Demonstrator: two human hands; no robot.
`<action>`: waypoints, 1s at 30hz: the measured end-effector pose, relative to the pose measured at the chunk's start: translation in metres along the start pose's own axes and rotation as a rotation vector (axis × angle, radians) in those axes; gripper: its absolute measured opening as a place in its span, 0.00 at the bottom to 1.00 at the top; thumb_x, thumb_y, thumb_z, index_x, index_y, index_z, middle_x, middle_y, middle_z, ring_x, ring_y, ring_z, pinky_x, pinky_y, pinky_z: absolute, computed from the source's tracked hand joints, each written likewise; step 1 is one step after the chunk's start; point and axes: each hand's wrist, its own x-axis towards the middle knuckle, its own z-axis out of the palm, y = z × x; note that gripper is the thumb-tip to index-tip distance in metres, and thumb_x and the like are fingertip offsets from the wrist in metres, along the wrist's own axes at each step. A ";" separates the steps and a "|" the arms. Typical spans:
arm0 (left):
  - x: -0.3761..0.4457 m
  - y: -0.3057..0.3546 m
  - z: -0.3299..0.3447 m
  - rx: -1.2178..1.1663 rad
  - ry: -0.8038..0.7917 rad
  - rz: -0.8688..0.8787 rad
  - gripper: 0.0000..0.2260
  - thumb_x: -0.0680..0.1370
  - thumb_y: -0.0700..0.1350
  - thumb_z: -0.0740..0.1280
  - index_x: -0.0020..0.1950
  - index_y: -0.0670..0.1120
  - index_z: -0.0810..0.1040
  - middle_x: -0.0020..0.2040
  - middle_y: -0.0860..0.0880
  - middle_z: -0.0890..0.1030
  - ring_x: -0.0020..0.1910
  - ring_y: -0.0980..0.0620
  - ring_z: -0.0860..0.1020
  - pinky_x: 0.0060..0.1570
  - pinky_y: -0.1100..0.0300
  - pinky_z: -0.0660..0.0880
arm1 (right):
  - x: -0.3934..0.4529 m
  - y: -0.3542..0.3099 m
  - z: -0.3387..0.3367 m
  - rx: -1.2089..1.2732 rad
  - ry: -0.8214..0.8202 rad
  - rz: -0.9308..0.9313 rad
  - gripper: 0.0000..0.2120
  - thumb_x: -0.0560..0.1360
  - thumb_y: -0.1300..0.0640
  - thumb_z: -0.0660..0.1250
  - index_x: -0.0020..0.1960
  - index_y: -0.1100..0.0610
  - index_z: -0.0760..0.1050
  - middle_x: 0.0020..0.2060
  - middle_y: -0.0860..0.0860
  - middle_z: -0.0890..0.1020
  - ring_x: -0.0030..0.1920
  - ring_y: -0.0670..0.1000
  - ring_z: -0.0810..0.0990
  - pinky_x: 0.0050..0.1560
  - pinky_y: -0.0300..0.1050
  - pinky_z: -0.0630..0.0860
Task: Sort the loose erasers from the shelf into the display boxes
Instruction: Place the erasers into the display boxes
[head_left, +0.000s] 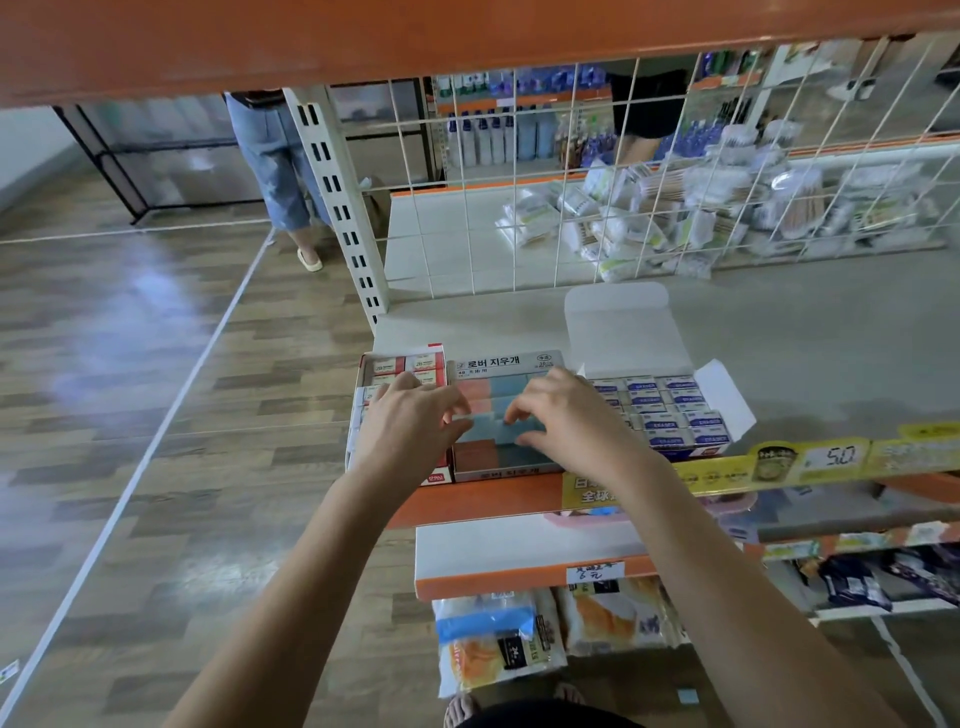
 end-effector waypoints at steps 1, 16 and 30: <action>0.000 0.000 0.000 0.027 -0.007 0.007 0.10 0.77 0.54 0.65 0.54 0.52 0.79 0.48 0.54 0.82 0.54 0.51 0.70 0.54 0.57 0.63 | 0.000 0.000 0.000 0.005 -0.001 0.002 0.13 0.74 0.52 0.68 0.57 0.51 0.78 0.52 0.48 0.78 0.56 0.49 0.69 0.58 0.45 0.66; 0.000 0.009 0.010 0.110 -0.095 0.086 0.17 0.74 0.62 0.63 0.58 0.55 0.78 0.56 0.55 0.78 0.58 0.51 0.69 0.58 0.56 0.61 | 0.000 0.002 0.003 0.027 0.007 0.031 0.12 0.75 0.52 0.67 0.57 0.50 0.78 0.53 0.48 0.78 0.56 0.48 0.68 0.56 0.43 0.65; -0.003 0.005 0.013 0.086 -0.079 0.194 0.16 0.75 0.56 0.67 0.60 0.52 0.79 0.55 0.53 0.80 0.56 0.48 0.73 0.56 0.53 0.65 | -0.001 0.004 0.005 0.042 0.016 0.030 0.11 0.75 0.52 0.67 0.56 0.50 0.78 0.52 0.47 0.78 0.55 0.48 0.69 0.56 0.42 0.66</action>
